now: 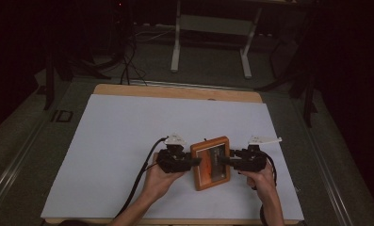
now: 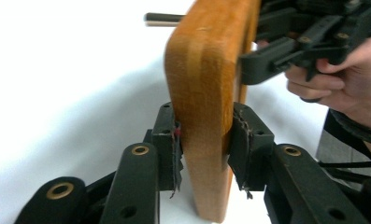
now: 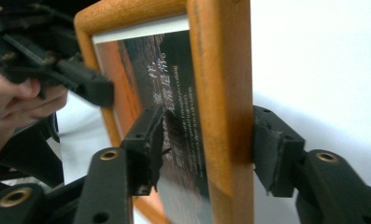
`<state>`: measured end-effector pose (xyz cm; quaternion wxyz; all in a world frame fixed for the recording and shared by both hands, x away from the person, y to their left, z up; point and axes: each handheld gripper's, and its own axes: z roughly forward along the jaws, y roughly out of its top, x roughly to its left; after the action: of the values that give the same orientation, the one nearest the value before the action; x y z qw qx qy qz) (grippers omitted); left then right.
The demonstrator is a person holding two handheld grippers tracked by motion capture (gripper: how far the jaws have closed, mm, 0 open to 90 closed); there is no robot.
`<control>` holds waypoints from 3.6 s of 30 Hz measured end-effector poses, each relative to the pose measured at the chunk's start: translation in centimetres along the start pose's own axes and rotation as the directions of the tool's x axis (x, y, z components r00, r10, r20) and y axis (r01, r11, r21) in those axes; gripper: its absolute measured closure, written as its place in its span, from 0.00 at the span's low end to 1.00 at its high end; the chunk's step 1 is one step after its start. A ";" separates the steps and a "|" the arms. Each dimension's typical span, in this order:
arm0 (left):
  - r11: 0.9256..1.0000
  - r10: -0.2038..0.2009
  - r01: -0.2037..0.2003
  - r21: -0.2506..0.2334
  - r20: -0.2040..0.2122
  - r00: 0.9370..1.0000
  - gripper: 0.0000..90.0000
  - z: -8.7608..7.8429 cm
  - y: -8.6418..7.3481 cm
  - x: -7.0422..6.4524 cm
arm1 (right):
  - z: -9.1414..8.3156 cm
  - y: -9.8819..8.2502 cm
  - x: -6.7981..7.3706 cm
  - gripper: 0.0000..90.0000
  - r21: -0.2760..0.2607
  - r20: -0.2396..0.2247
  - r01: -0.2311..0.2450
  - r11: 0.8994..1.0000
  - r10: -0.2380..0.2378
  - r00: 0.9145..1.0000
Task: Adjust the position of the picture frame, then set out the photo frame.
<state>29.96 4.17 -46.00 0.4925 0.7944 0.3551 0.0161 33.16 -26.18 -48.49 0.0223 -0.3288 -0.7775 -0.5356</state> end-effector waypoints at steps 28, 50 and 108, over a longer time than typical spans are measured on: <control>0.993 -0.083 0.091 -0.069 0.103 0.991 0.69 -4.2 -1.4 8.7 | 7.1 1.7 4.0 0.66 0.042 0.076 -0.015 0.999 0.012 0.997; 0.970 -0.236 0.241 0.022 -0.133 0.963 0.52 -0.2 -2.9 11.7 | 10.8 -0.3 1.3 0.57 0.054 0.186 -0.249 0.967 0.235 0.954; 0.986 -0.135 0.115 -0.124 -0.171 0.976 0.50 -4.6 -1.7 9.3 | 9.1 2.6 4.2 0.43 0.179 0.364 0.043 0.983 -0.107 0.925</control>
<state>34.21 13.51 -48.00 0.5028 0.7366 0.4457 0.0765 34.17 -15.92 -48.61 -0.1186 -0.3914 -0.8219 -0.3966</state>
